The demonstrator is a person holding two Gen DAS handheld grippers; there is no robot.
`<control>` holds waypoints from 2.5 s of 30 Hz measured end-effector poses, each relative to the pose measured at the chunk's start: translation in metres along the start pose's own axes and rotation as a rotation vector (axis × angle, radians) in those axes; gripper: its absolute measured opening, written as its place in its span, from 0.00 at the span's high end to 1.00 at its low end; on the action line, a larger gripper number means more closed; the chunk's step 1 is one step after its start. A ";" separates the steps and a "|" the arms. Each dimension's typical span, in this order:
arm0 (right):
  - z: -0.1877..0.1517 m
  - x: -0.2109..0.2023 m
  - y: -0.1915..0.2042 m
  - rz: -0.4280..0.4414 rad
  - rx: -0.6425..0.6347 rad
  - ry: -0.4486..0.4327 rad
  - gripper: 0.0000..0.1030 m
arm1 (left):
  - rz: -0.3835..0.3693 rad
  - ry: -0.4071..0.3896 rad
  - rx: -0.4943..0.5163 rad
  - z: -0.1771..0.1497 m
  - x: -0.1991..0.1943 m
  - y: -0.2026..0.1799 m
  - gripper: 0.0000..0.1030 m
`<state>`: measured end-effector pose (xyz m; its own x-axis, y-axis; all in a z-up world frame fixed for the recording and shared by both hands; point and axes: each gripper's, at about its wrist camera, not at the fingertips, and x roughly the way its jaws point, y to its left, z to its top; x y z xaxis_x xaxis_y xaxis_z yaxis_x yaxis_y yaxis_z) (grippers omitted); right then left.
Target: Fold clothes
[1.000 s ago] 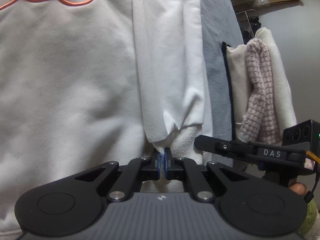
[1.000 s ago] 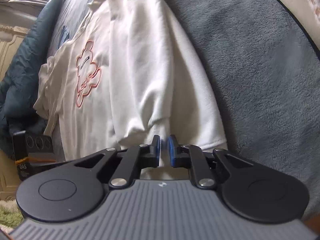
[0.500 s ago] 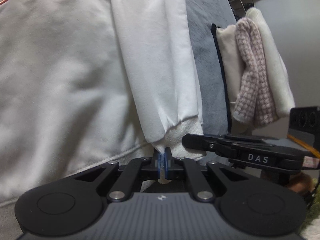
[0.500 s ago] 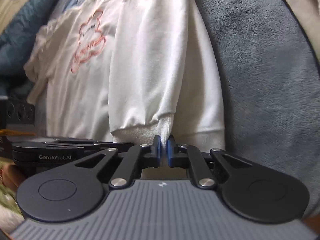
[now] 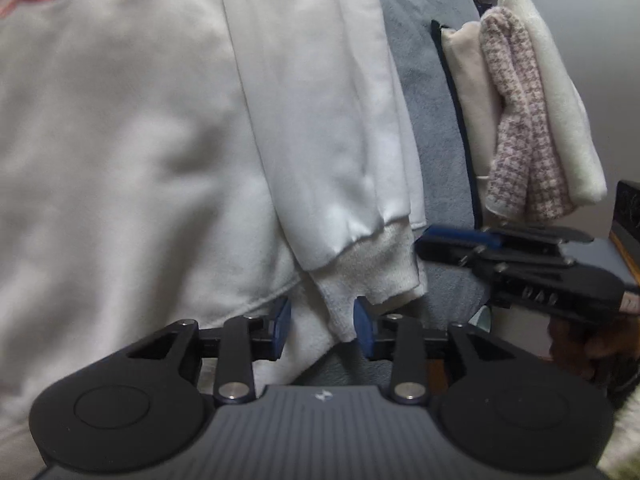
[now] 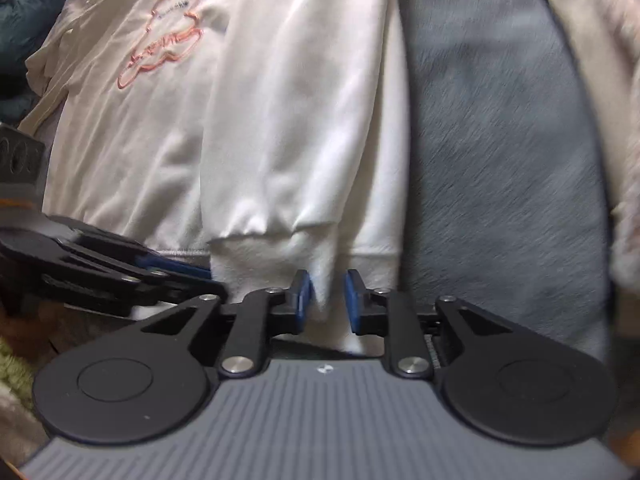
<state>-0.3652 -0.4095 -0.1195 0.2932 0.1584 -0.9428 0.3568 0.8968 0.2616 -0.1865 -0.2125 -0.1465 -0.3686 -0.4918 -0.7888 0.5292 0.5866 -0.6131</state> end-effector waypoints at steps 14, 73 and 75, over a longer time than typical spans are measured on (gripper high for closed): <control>0.130 0.031 0.013 -0.135 -0.176 -0.505 0.82 | 0.159 -0.542 0.117 0.237 -0.010 0.012 0.60; 0.203 0.090 -0.079 0.190 0.051 -0.619 0.86 | 0.001 -0.284 0.211 0.253 -0.005 -0.001 0.63; 0.199 0.089 -0.083 0.205 0.070 -0.631 0.86 | 0.054 -0.340 0.173 0.259 -0.017 0.008 0.61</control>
<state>-0.1923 -0.5524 -0.1839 0.8163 0.0316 -0.5767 0.2891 0.8421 0.4553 0.0224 -0.3663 -0.1269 -0.0775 -0.6660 -0.7419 0.6727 0.5143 -0.5320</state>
